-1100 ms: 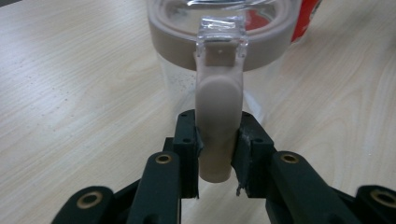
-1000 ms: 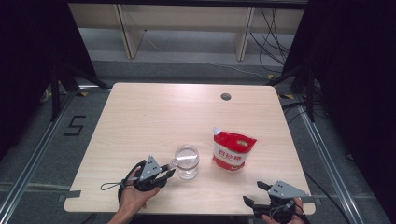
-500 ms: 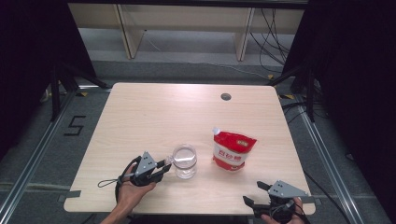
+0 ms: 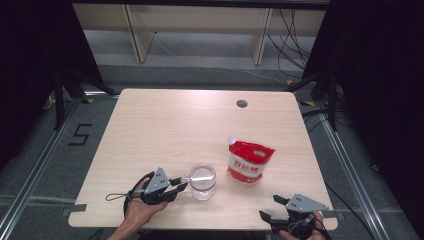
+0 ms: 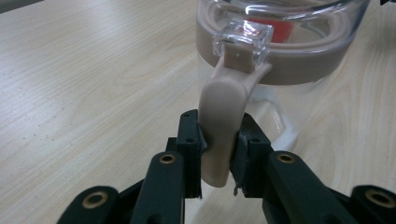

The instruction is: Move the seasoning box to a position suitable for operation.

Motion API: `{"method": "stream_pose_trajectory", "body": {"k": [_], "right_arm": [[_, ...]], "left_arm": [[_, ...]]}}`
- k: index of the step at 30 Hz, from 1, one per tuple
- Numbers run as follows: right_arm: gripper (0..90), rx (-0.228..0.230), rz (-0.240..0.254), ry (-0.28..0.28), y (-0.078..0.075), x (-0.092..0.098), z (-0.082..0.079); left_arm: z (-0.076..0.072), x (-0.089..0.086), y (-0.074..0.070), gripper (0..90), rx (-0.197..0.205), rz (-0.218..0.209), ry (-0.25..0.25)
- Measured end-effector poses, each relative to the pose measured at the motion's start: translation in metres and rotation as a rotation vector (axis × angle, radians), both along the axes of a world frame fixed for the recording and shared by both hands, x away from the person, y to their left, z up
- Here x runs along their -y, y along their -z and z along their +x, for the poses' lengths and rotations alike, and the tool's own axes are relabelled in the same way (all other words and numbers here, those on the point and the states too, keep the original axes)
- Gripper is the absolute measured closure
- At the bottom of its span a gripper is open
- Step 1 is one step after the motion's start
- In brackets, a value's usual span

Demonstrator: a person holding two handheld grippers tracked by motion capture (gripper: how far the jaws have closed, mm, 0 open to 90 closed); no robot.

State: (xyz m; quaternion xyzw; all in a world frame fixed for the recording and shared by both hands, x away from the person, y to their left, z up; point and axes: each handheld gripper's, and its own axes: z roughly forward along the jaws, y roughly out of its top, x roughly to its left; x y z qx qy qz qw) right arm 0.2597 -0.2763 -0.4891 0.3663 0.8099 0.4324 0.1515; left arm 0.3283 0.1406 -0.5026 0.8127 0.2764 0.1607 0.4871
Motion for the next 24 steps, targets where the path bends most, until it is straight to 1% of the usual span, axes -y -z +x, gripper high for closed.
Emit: {"method": "stream_pose_trajectory", "body": {"k": [1,2,3,4,5,6,7,8,9,10,11,12,13,14,16,17,18,19,20,21,22,23,24], "right_arm": [[27.5,0.000,0.000,0.000,0.000,0.000,0.000],[27.5,0.000,0.002,0.008,0.000,-0.001,0.000],[27.5,-0.001,0.006,0.006,0.000,-0.001,0.000],[27.5,-0.026,0.017,0.012,-0.001,-0.001,-0.002],[27.5,-0.016,0.004,0.006,-0.001,0.000,0.000],[27.4,-0.020,0.011,0.014,-0.001,0.000,0.000],[27.4,-0.021,0.022,-0.002,0.000,-0.001,0.001],[27.5,-0.003,0.006,-0.025,0.001,0.000,0.003],[27.5,-0.003,0.006,-0.025,0.001,0.000,0.003],[27.4,-0.004,0.001,-0.028,0.001,0.000,0.004],[27.4,-0.001,-0.001,-0.028,0.001,0.000,0.004],[27.4,-0.001,-0.006,-0.012,0.000,0.001,0.003],[27.5,0.001,-0.003,-0.016,0.001,0.001,0.003],[27.4,-0.009,0.002,-0.017,0.001,0.001,0.003],[27.4,-0.001,0.000,-0.009,0.001,0.001,0.003],[27.4,-0.001,0.006,-0.019,0.002,0.001,0.004],[27.3,-0.006,0.007,-0.034,0.002,0.001,0.005],[27.3,-0.005,-0.006,-0.032,0.002,0.001,0.005],[27.3,-0.006,-0.004,-0.038,0.002,0.000,0.006],[27.3,-0.007,-0.003,-0.038,0.002,0.000,0.005],[27.3,-0.006,-0.007,-0.035,0.002,0.000,0.005],[27.3,-0.013,-0.007,-0.017,0.001,-0.001,0.004],[27.3,-0.007,-0.006,-0.020,0.002,-0.001,0.005]], "left_arm": [[0.000,0.000,0.000,74.2,0.000,0.000,0.000],[0.000,0.000,0.000,74.2,0.010,0.000,0.022],[-0.001,0.001,0.000,74.2,0.000,0.000,0.026],[-0.001,0.001,0.000,74.3,0.004,0.004,0.036],[-0.002,0.002,0.000,74.2,0.003,0.000,0.047],[-0.002,0.002,0.000,74.2,0.003,0.000,0.047],[-0.002,0.002,0.000,74.2,0.004,0.003,0.054],[-0.002,0.001,0.000,74.0,-0.001,0.001,0.053],[-0.002,0.001,0.000,73.5,-0.001,0.001,0.053],[0.000,0.001,0.000,71.2,-0.022,-0.024,0.063],[-0.001,0.000,-0.001,66.3,-0.019,-0.012,0.060],[-0.002,0.000,-0.001,59.6,-0.026,-0.014,0.050],[-0.003,-0.001,-0.002,53.1,-0.037,-0.017,0.052],[-0.004,-0.002,-0.003,48.7,-0.045,-0.018,0.047],[-0.005,-0.003,-0.003,44.5,-0.042,-0.025,0.047],[-0.007,-0.005,-0.006,40.8,-0.042,-0.026,0.030],[-0.007,-0.006,-0.006,38.0,-0.045,-0.031,0.031],[-0.010,-0.006,-0.007,36.5,-0.052,-0.045,0.019],[-0.011,-0.006,-0.008,35.7,-0.051,-0.048,0.014],[-0.011,-0.006,-0.008,34.9,-0.051,-0.048,0.014],[-0.014,-0.007,-0.009,34.3,-0.054,-0.049,0.021],[-0.014,-0.007,-0.009,33.5,-0.054,-0.049,0.021],[-0.018,-0.008,-0.009,32.5,-0.055,-0.038,0.025]]}}
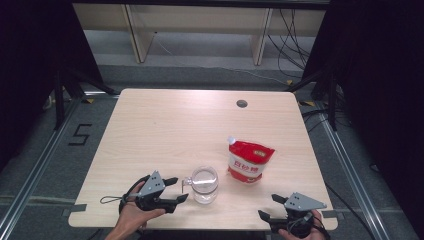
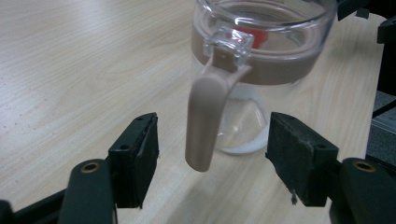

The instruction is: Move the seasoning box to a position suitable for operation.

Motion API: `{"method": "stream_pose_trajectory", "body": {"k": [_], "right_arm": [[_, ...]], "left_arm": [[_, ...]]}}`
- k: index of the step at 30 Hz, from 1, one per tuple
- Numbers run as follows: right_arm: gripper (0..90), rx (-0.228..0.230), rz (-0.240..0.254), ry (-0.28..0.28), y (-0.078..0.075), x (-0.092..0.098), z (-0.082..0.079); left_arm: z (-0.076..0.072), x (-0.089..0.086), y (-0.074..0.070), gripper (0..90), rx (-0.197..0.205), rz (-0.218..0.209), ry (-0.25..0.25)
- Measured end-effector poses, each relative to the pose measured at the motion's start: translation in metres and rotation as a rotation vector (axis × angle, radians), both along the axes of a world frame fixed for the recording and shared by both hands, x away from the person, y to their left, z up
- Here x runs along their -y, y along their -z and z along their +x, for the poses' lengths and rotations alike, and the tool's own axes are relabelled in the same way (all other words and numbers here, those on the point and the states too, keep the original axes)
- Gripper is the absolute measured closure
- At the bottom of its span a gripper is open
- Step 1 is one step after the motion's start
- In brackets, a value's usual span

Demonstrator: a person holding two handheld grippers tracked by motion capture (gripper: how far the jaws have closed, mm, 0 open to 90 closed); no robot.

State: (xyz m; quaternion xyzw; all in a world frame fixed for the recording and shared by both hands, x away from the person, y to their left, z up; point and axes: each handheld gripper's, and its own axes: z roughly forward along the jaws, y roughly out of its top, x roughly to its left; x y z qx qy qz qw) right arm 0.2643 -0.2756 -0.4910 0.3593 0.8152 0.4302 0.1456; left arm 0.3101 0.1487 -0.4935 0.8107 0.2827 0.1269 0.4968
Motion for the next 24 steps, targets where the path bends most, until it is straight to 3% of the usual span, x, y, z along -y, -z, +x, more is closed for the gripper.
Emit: {"method": "stream_pose_trajectory", "body": {"k": [5,12,24], "right_arm": [[27.2,0.007,-0.002,0.002,0.000,0.000,0.000],[27.1,0.005,-0.004,-0.008,0.001,0.000,0.001],[26.8,0.005,-0.006,0.004,0.001,0.002,0.001]], "left_arm": [[-0.004,-0.004,-0.003,28.9,-0.025,0.003,-0.027],[-0.007,-0.006,-0.007,25.5,-0.053,-0.028,-0.055],[-0.008,-0.005,-0.019,22.2,-0.068,-0.051,-0.051]]}}
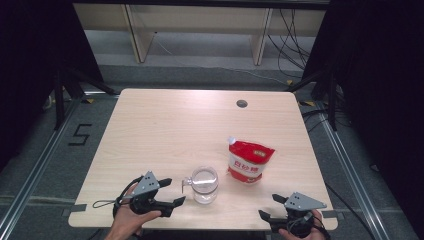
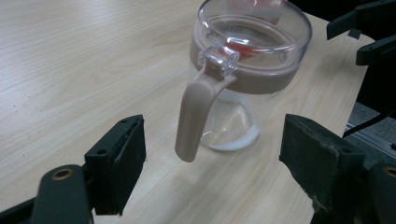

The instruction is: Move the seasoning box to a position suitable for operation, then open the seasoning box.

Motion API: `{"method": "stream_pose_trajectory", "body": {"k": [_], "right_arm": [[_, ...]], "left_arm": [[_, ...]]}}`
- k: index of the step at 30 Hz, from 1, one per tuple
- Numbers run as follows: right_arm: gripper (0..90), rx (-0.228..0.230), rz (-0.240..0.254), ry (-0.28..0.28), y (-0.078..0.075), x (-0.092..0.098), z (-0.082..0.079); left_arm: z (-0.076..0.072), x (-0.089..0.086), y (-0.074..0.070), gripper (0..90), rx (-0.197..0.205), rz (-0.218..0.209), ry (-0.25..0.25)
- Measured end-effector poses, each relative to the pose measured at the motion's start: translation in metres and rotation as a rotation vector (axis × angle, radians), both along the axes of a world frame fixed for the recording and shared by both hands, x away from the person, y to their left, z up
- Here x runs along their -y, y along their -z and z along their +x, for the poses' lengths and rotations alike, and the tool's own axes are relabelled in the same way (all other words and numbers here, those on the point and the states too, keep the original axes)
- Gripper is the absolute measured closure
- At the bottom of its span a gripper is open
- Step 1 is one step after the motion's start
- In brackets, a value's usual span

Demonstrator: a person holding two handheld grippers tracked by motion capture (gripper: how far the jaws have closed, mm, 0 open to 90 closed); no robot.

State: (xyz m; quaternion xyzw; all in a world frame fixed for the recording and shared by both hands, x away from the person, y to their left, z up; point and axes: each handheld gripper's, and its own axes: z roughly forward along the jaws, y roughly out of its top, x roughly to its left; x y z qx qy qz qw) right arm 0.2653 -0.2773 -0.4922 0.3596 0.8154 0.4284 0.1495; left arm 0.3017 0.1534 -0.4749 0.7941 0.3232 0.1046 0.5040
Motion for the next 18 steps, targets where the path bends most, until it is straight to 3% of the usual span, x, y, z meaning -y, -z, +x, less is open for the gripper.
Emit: {"method": "stream_pose_trajectory", "body": {"k": [1,4,10,14,16,18], "right_arm": [[26.8,-0.028,0.007,0.022,0.000,0.000,-0.002],[26.8,-0.003,0.004,0.012,0.000,0.000,-0.001],[26.8,-0.005,-0.001,0.003,-0.001,-0.001,-0.001],[26.8,0.002,0.002,-0.006,0.000,0.000,0.001],[26.8,0.009,-0.007,-0.010,0.000,0.000,0.001],[26.8,-0.009,0.000,-0.009,0.000,-0.001,0.001]], "left_arm": [[-0.001,0.000,-0.003,22.2,-0.004,0.006,-0.002],[-0.003,0.001,-0.007,22.4,-0.007,-0.001,-0.002],[-0.004,0.005,-0.020,23.8,0.017,-0.009,0.026],[-0.003,0.010,-0.027,28.2,0.024,-0.026,0.036],[0.000,0.011,-0.031,33.0,0.037,-0.011,0.045],[0.002,0.013,-0.034,37.4,0.044,-0.023,0.052]]}}
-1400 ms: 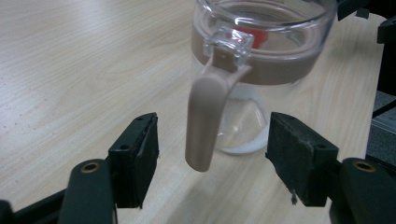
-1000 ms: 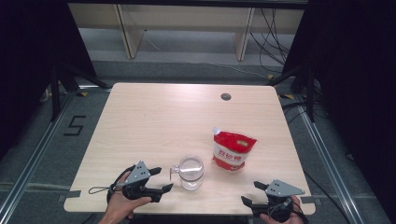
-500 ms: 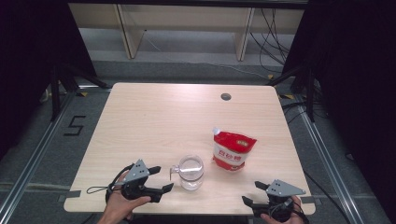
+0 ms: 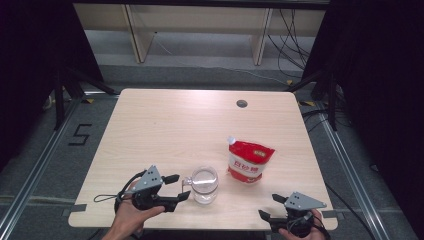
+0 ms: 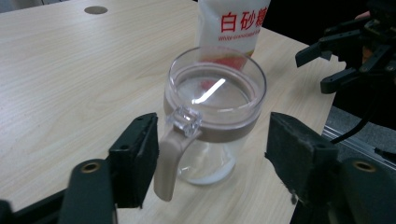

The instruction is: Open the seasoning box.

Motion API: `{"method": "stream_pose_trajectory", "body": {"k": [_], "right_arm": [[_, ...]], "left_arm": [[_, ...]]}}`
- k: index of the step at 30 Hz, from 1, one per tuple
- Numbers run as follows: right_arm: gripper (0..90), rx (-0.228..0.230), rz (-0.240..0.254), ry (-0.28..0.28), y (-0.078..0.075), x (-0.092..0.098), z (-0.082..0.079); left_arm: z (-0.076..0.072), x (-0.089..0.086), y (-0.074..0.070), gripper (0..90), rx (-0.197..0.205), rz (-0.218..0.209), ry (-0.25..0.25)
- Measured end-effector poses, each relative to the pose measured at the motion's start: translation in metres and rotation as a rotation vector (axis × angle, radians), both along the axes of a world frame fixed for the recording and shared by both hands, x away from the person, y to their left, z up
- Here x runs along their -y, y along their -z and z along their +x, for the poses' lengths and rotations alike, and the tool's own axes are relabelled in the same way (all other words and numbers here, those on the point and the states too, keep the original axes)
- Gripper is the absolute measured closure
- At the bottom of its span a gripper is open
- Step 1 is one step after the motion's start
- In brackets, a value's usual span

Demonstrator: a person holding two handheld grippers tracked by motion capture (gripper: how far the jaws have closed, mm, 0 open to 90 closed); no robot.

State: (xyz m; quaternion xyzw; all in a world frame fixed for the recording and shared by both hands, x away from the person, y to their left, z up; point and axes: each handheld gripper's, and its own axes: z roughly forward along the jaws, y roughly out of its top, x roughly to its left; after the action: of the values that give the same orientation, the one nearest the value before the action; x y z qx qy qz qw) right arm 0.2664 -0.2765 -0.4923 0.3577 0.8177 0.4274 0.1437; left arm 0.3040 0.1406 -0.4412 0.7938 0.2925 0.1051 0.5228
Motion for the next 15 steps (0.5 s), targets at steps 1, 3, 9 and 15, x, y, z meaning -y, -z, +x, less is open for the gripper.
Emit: {"method": "stream_pose_trajectory", "body": {"k": [1,3,9,15], "right_arm": [[26.8,0.000,0.000,0.000,0.000,0.000,0.000],[26.8,0.013,0.009,-0.006,0.000,-0.001,0.000],[26.8,-0.001,0.010,-0.023,-0.001,-0.001,0.001],[26.8,0.015,0.009,0.004,-0.001,-0.002,0.000]], "left_arm": [[0.000,0.000,0.000,39.1,0.000,0.000,0.000],[0.003,0.003,-0.004,43.2,0.001,-0.008,-0.003],[0.008,0.001,-0.007,50.6,0.008,-0.017,-0.004],[0.011,-0.004,-0.010,74.6,0.047,0.001,-0.029]]}}
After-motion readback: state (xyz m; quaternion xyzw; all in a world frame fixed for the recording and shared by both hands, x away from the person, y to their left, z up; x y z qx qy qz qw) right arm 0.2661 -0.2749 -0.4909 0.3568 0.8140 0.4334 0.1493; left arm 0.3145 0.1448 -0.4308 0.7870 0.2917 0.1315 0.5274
